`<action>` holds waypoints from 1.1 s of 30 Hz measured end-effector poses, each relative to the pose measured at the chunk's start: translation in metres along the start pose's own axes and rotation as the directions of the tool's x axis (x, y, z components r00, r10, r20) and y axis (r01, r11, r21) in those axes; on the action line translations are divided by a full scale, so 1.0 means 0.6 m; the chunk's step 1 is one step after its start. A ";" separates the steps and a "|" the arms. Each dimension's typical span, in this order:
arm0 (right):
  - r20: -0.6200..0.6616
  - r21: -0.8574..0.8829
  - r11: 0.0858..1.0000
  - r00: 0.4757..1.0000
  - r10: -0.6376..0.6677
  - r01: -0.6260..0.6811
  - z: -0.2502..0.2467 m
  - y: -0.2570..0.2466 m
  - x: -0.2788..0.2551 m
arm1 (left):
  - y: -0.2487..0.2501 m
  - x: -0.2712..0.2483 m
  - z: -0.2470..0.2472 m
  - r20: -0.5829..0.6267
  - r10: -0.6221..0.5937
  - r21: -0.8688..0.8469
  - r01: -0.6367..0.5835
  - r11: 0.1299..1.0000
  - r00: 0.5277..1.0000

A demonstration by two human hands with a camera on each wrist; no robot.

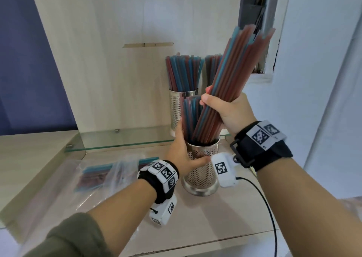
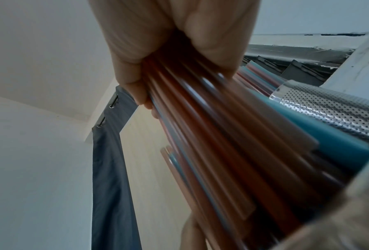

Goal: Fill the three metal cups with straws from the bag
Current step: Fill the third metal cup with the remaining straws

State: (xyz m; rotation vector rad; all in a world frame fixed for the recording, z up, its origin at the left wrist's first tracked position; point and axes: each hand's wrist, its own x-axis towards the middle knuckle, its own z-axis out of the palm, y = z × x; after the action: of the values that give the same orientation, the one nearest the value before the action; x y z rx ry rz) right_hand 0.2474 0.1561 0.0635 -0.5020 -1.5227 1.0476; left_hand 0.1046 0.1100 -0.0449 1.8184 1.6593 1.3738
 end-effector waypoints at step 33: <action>-0.041 -0.402 0.851 0.922 -0.386 0.339 0.070 0.072 -0.052 | 0.028 -0.013 0.010 -0.026 -0.212 0.103 0.214 0.971 0.977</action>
State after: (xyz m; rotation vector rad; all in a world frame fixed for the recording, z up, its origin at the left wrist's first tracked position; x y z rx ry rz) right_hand 0.2055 0.1393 0.0132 -0.5111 -1.6430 0.4107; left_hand 0.1202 0.1004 -0.0383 1.6298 1.9050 1.2325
